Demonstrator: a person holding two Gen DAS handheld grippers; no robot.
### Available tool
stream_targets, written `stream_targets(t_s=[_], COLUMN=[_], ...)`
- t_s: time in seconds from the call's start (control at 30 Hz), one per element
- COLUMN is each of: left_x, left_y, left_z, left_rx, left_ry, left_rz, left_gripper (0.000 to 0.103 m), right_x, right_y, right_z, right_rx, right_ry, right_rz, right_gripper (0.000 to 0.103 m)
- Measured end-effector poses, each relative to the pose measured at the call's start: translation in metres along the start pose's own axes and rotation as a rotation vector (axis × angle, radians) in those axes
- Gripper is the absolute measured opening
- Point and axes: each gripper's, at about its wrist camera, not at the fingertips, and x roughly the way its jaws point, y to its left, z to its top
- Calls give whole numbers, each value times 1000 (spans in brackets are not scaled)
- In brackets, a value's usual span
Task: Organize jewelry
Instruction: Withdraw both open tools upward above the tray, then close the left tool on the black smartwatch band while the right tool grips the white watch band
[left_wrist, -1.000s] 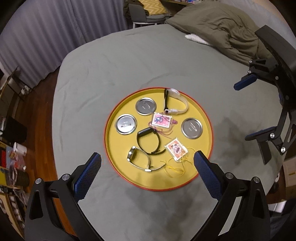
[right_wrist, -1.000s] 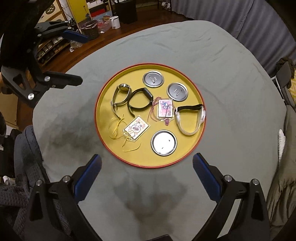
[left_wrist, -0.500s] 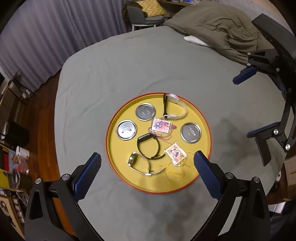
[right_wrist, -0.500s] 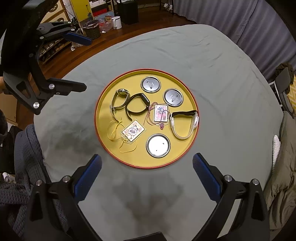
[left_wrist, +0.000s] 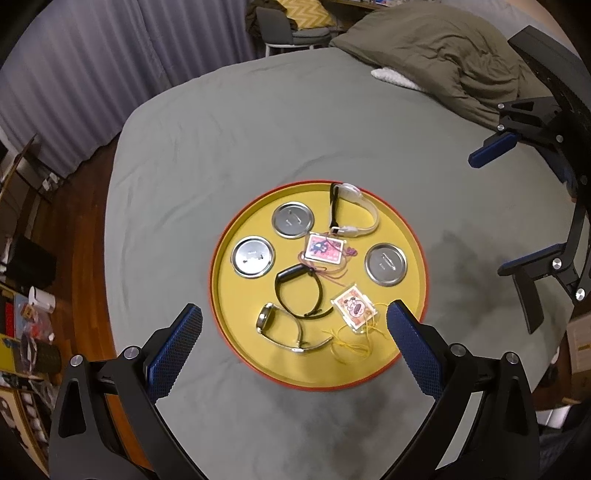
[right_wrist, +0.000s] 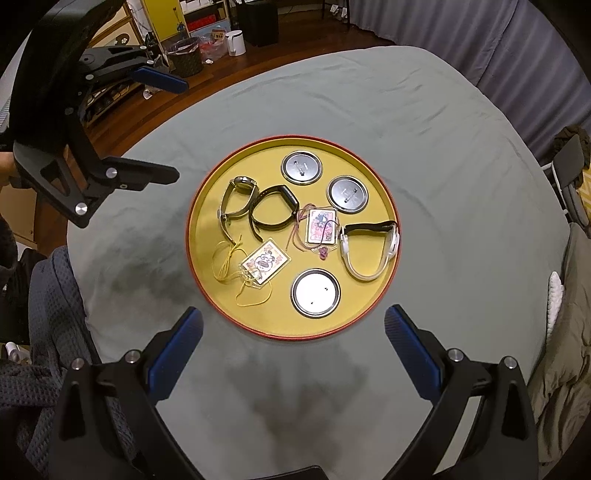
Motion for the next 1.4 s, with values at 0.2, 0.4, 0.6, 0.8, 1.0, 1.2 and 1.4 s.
stream_targets(t_s=[0.2, 0.4, 0.6, 0.8, 1.0, 1.2, 1.4], left_x=[11, 26, 49, 78, 104, 130, 160], left_y=[3, 9, 17, 20, 24, 32, 42], left_z=[5, 11, 18, 17, 15, 12, 2], left_rx=[-7, -44, -79, -77, -79, -83, -108], left_ry=[4, -8, 3, 40, 68, 100, 132], left_rz=[-8, -28, -58, -65, -81, -44, -70], left_gripper=[98, 98, 98, 98, 98, 98, 98], right_x=[5, 15, 28, 42, 56, 75, 100], right_y=[-4, -11, -22, -30, -40, -46, -57], right_z=[4, 10, 22, 34, 44, 52, 56], right_rx=[0, 15, 48, 64, 83, 101, 133], right_ry=[4, 10, -1, -12, -17, -31, -30], right_rz=[4, -5, 16, 24, 32, 39, 41], right_gripper=[95, 95, 95, 95, 95, 95, 95])
